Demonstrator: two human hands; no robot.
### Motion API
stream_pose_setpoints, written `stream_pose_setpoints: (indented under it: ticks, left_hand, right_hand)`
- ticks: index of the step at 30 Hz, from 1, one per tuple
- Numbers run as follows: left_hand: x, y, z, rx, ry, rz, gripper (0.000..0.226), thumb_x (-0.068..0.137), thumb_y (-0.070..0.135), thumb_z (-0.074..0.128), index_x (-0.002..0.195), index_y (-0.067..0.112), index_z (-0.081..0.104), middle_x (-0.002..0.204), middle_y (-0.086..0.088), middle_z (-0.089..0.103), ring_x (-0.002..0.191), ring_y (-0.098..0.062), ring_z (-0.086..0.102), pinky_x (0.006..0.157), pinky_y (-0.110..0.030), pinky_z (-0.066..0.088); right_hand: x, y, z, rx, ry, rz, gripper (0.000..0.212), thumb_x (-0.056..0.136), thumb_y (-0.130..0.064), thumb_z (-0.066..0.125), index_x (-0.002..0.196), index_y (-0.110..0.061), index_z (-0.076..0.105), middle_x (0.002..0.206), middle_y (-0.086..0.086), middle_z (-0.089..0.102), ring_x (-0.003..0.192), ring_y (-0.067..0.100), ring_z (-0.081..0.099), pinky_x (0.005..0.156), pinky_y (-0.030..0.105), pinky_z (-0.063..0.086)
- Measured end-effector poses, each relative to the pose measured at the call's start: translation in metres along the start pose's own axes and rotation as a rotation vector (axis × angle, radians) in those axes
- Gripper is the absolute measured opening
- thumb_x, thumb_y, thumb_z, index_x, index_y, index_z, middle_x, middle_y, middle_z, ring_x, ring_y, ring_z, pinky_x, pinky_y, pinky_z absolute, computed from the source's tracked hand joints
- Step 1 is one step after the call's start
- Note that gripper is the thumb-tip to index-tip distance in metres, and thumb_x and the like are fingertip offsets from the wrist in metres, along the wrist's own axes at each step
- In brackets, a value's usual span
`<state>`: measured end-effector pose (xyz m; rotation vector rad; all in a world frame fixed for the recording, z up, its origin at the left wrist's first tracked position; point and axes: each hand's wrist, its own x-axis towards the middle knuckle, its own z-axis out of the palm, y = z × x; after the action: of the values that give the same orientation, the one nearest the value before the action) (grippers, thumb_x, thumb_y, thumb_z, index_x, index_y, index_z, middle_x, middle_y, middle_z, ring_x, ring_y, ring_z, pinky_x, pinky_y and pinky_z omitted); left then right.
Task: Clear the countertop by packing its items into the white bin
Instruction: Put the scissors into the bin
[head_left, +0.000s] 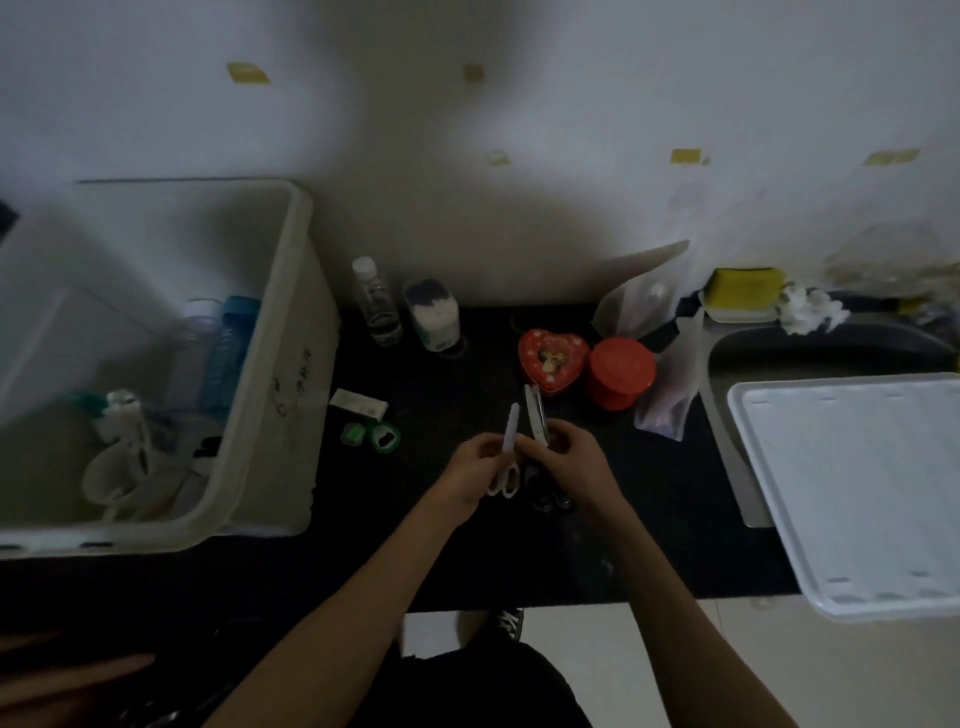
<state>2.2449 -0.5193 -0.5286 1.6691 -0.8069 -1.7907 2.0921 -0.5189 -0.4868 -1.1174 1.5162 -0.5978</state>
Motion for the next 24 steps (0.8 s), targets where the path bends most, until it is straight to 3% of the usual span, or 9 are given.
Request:
stream_pose_setpoints:
  ticks: [2, 5, 8, 10, 16, 18, 21, 24]
  left_hand:
    - [-0.008, 0.008, -0.003, -0.152, -0.032, -0.009, 0.02, 0.097, 0.018, 0.055, 0.115, 0.012, 0.063, 0.11, -0.01, 0.07, 0.098, -0.022, 0.069, 0.073, -0.034, 0.055]
    - [-0.014, 0.013, -0.009, -0.367, -0.045, -0.024, 0.027, 0.1, 0.016, 0.045, 0.121, 0.01, 0.061, 0.117, -0.015, 0.067, 0.105, -0.028, 0.067, 0.08, -0.04, 0.057]
    - [-0.017, 0.014, -0.019, -0.591, -0.105, -0.066, 0.051, 0.102, 0.046, 0.036, 0.127, 0.009, 0.061, 0.122, -0.014, 0.067, 0.112, -0.027, 0.065, 0.092, -0.042, 0.052]
    - [-0.016, 0.013, -0.026, -0.596, -0.121, -0.061, 0.061, 0.096, 0.057, 0.042, 0.13, 0.01, 0.06, 0.128, -0.014, 0.064, 0.119, -0.027, 0.061, 0.103, -0.046, 0.046]
    - [-0.02, 0.024, -0.038, -0.607, -0.047, 0.038, 0.04, 0.098, 0.026, 0.054, 0.132, 0.007, 0.055, 0.125, -0.016, 0.064, 0.115, -0.03, 0.062, 0.093, -0.044, 0.051]
    - [-0.024, 0.038, -0.043, -0.637, -0.03, 0.078, 0.037, 0.099, 0.019, 0.052, 0.133, 0.004, 0.053, 0.124, -0.018, 0.064, 0.11, -0.029, 0.064, 0.096, -0.045, 0.05]
    - [-0.032, 0.064, -0.052, -0.663, -0.006, 0.158, 0.033, 0.1, 0.012, 0.048, 0.132, 0.003, 0.052, 0.111, -0.015, 0.066, 0.096, -0.025, 0.065, 0.084, -0.036, 0.055]
    - [-0.037, 0.092, -0.067, -0.697, 0.004, 0.231, 0.032, 0.102, 0.01, 0.045, 0.133, 0.007, 0.05, 0.111, -0.015, 0.065, 0.098, -0.026, 0.064, 0.08, -0.034, 0.055]
  right_hand:
    - [0.001, -0.009, 0.012, -0.013, 0.024, -0.002, 0.052, 0.077, -0.047, 0.078, 0.119, -0.026, 0.054, 0.107, -0.008, 0.064, 0.092, 0.001, 0.061, 0.067, 0.015, 0.045]
    - [-0.001, -0.02, 0.028, -0.062, 0.036, -0.05, 0.051, 0.075, -0.043, 0.08, 0.114, -0.022, 0.053, 0.103, -0.007, 0.064, 0.088, -0.001, 0.061, 0.064, 0.013, 0.045]
    - [-0.004, -0.028, 0.04, -0.165, 0.063, -0.188, 0.044, 0.077, -0.041, 0.079, 0.106, -0.021, 0.053, 0.1, -0.009, 0.06, 0.086, -0.002, 0.059, 0.062, 0.011, 0.044]
    - [-0.004, -0.031, 0.047, -0.268, 0.078, -0.268, 0.038, 0.078, -0.039, 0.079, 0.102, -0.021, 0.055, 0.102, -0.008, 0.054, 0.087, 0.001, 0.057, 0.067, 0.012, 0.044]
    - [-0.007, -0.047, 0.062, -0.378, 0.058, -0.429, 0.028, 0.081, -0.018, 0.076, 0.1, -0.021, 0.057, 0.102, -0.007, 0.049, 0.088, -0.002, 0.055, 0.074, 0.012, 0.046]
    - [-0.007, -0.058, 0.066, -0.403, 0.095, -0.504, 0.028, 0.081, -0.018, 0.076, 0.101, -0.02, 0.056, 0.102, -0.007, 0.049, 0.089, -0.001, 0.054, 0.075, 0.013, 0.046]
    - [-0.006, -0.079, 0.071, -0.414, 0.193, -0.619, 0.032, 0.08, -0.025, 0.076, 0.1, -0.02, 0.052, 0.102, -0.007, 0.046, 0.089, 0.004, 0.051, 0.077, 0.015, 0.045]
    - [-0.003, -0.108, 0.075, -0.436, 0.291, -0.726, 0.037, 0.077, -0.03, 0.079, 0.097, -0.02, 0.049, 0.1, -0.006, 0.044, 0.09, 0.009, 0.047, 0.077, 0.018, 0.044]
